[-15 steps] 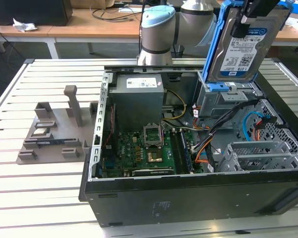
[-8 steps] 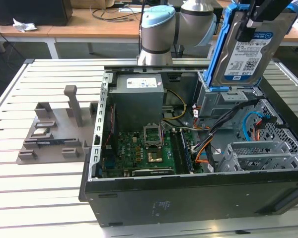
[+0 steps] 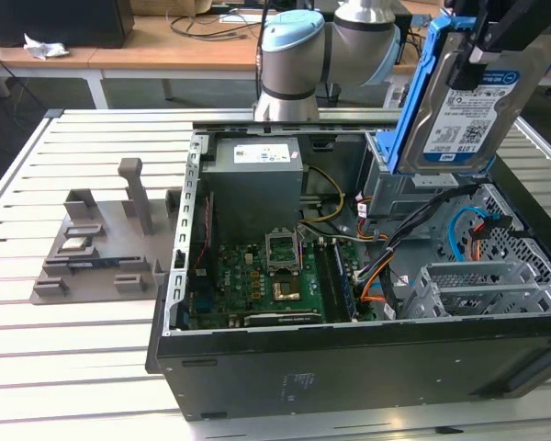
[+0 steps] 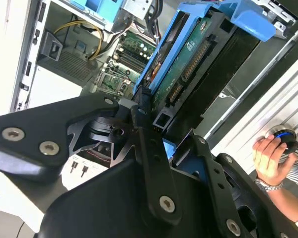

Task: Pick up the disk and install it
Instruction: 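Pick up the disk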

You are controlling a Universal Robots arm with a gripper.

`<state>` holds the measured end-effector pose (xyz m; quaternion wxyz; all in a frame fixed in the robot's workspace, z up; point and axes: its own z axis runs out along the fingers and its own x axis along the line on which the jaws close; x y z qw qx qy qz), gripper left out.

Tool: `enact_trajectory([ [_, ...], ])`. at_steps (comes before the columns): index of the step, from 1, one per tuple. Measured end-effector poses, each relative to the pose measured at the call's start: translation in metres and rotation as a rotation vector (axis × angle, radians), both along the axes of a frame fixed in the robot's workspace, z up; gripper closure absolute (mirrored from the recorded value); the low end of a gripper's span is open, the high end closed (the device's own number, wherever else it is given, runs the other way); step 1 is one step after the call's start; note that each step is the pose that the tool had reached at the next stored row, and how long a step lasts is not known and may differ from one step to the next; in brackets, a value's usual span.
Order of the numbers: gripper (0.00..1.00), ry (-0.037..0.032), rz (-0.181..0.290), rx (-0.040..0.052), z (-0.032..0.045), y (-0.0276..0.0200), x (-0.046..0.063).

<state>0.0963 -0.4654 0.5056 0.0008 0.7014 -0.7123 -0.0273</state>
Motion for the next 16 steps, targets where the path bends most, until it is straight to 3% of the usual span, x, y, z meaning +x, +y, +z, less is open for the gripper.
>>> enact_trajectory([
  [11,0.63,0.0000,0.000,-0.0001,-0.0002,-0.0197,0.002],
  [12,0.63,0.0000,0.000,0.0000,-0.0002,-0.0237,0.002],
  [16,0.63,0.0000,0.000,-0.0001,-0.0002,-0.0319,0.003],
])
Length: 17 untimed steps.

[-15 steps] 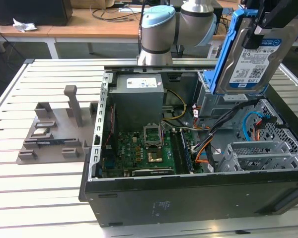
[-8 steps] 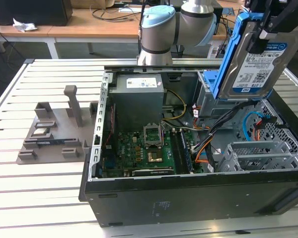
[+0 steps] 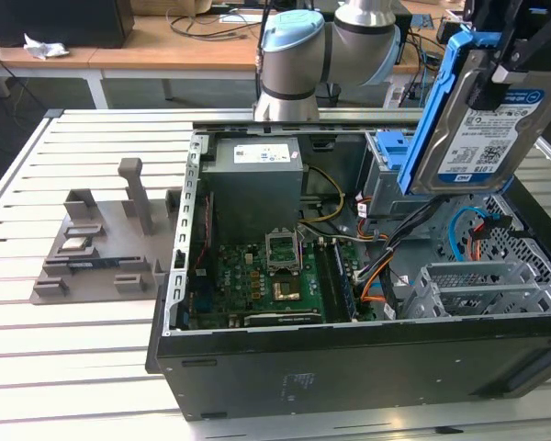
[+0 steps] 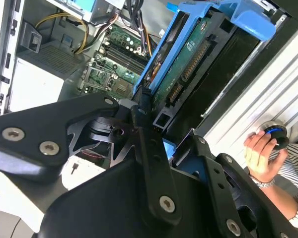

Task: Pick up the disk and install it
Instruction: 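Pick up the disk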

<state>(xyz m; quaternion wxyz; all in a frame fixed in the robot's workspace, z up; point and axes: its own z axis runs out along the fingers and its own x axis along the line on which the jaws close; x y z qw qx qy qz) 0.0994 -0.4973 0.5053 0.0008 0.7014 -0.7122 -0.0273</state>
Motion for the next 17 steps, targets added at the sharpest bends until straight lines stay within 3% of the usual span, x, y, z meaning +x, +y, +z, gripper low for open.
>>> enact_trajectory([
  [8,0.63,0.0000,0.000,0.0001,-0.0001,-0.0147,0.001],
  [17,0.63,0.0000,0.000,0.0001,-0.0002,-0.0253,0.003],
])
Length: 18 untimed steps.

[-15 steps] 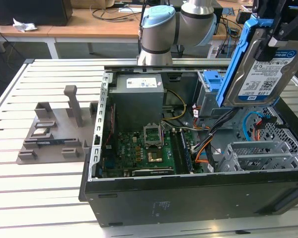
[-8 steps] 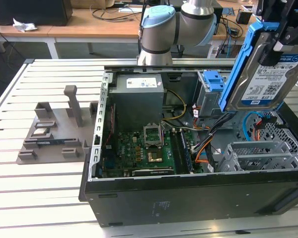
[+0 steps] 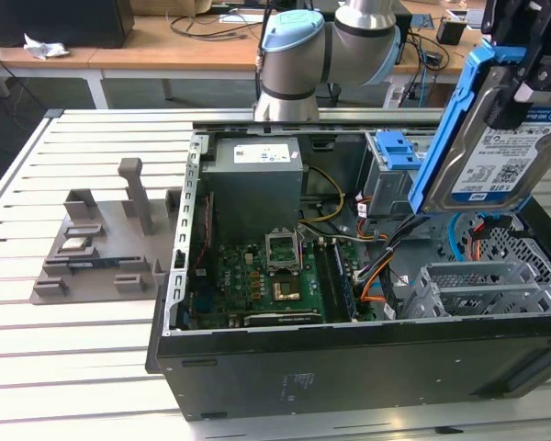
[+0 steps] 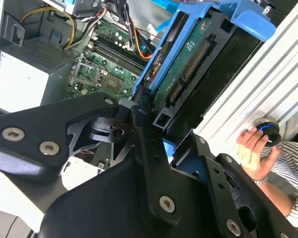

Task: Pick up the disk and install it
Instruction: 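Pick up the disk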

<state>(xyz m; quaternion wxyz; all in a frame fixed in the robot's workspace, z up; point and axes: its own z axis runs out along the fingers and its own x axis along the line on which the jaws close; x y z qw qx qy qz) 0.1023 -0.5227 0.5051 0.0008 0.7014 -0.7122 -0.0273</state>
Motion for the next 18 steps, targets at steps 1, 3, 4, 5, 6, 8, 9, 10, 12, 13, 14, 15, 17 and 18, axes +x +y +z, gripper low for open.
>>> enact_trajectory([
  [1,0.63,0.0000,0.000,0.0000,0.0000,-0.0009,0.000],
  [3,0.63,-0.0001,0.000,0.0001,-0.0001,-0.0040,0.001],
  [4,0.63,0.0000,0.000,0.0000,-0.0001,-0.0057,0.001],
  [5,0.63,0.0000,0.000,0.0000,-0.0001,-0.0068,0.001],
  [6,0.63,0.0000,0.000,0.0000,-0.0001,-0.0078,0.001],
  [8,0.63,0.0000,0.000,0.0000,-0.0001,-0.0115,0.002],
  [9,0.63,0.0000,0.000,0.0000,-0.0001,-0.0129,0.002],
  [10,0.63,-0.0001,0.000,-0.0001,-0.0001,-0.0140,0.002],
  [12,0.63,0.0000,0.000,0.0001,-0.0002,-0.0173,0.002],
  [13,0.63,-0.0001,0.000,0.0000,-0.0002,-0.0185,0.002],
  [14,0.63,0.0000,0.000,0.0000,-0.0002,-0.0197,0.003],
  [15,0.63,0.0000,0.000,0.0001,-0.0002,-0.0210,0.003],
  [17,0.63,-0.0001,0.000,0.0000,-0.0002,-0.0252,0.003],
  [18,0.63,0.0000,0.000,0.0000,-0.0003,-0.0277,0.004],
])
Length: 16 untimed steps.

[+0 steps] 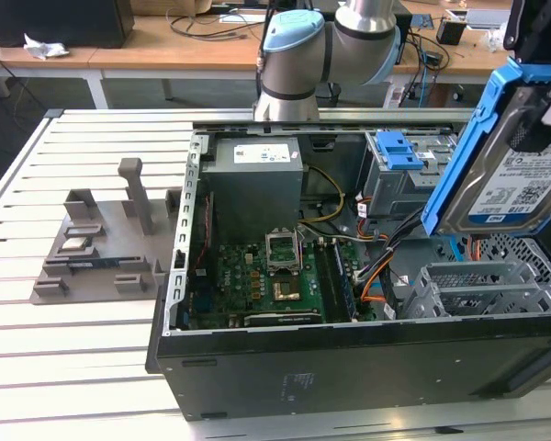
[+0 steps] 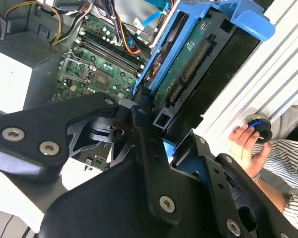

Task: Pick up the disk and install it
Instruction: 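Pick up the disk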

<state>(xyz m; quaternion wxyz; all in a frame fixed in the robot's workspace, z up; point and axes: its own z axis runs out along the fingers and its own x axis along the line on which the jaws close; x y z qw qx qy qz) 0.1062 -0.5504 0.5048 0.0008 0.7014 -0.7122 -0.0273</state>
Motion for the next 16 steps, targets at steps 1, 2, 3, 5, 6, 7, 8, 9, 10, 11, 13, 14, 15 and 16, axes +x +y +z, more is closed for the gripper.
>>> enact_trajectory([
  [1,0.63,0.0000,0.000,0.0000,-0.0001,-0.0014,0.000],
  [2,0.63,0.0000,0.000,-0.0001,-0.0002,-0.0028,0.001],
  [3,0.63,0.0000,0.000,0.0002,-0.0008,-0.0038,0.003],
  [5,0.63,0.0000,0.000,0.0001,-0.0024,-0.0039,0.008],
  [6,0.63,0.0000,0.000,0.0001,-0.0034,-0.0039,0.010],
  [7,0.63,0.0000,0.000,0.0001,-0.0066,-0.0041,0.013],
  [8,0.63,0.0001,0.000,0.0001,-0.0093,-0.0044,0.015],
  [9,0.63,0.0001,0.000,0.0000,-0.0111,-0.0045,0.017],
  [10,0.63,0.0000,0.000,-0.0001,-0.0128,-0.0047,0.018],
  [11,0.63,0.0000,0.000,0.0000,-0.0156,-0.0049,0.019],
  [13,0.63,0.0000,0.000,0.0001,-0.0201,-0.0062,0.020],
  [14,0.63,0.0000,0.000,0.0000,-0.0228,-0.0078,0.020],
  [15,0.63,0.0000,0.000,0.0001,-0.0242,-0.0084,0.021],
  [16,0.63,0.0000,0.000,0.0001,-0.0251,-0.0087,0.021],
])
